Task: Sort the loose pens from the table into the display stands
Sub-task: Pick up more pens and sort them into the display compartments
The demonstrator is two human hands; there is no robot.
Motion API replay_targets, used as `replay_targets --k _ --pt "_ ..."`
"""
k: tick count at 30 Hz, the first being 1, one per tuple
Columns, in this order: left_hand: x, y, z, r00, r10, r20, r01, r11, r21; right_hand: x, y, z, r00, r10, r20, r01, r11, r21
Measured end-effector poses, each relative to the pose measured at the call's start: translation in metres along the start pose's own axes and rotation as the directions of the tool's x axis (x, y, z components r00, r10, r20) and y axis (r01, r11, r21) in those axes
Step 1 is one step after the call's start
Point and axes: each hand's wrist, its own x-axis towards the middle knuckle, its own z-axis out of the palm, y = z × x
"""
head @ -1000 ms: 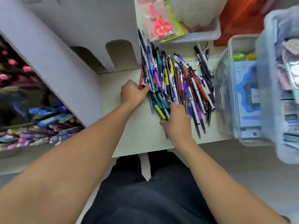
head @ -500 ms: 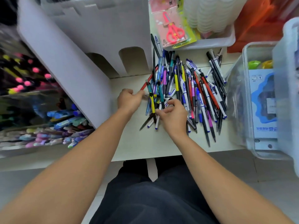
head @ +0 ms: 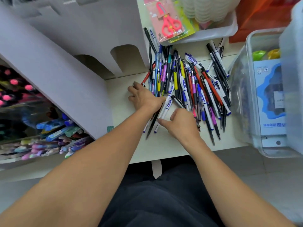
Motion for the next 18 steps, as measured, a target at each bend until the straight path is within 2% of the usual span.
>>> replay_targets --k 3,7,11,14,18 --pt "0.004 -0.014 -0.01 0.994 0.103 0.037 -0.103 0.995 -0.005 0.005 0.003 0.009 0.999 -0.013 0.033 0.013 1.0 0.001" --pt "0.004 -0.032 -0.025 0.969 0.243 0.041 -0.244 0.969 0.026 0.015 0.002 0.004 1.0 -0.018 -0.018 0.019 0.996 0.086" --pt "-0.005 -0.043 -0.033 0.98 0.195 0.038 -0.198 0.966 0.167 0.028 -0.003 0.013 0.999 0.032 -0.041 -0.023 0.978 0.207" --pt "-0.016 -0.049 -0.029 0.99 0.132 0.045 -0.137 0.979 0.152 0.035 -0.011 0.024 0.998 0.062 -0.033 -0.047 0.941 0.334" --pt "-0.022 -0.05 -0.021 0.986 0.157 0.061 -0.166 0.963 0.214 0.033 -0.012 0.019 0.995 0.101 0.02 -0.099 0.888 0.449"
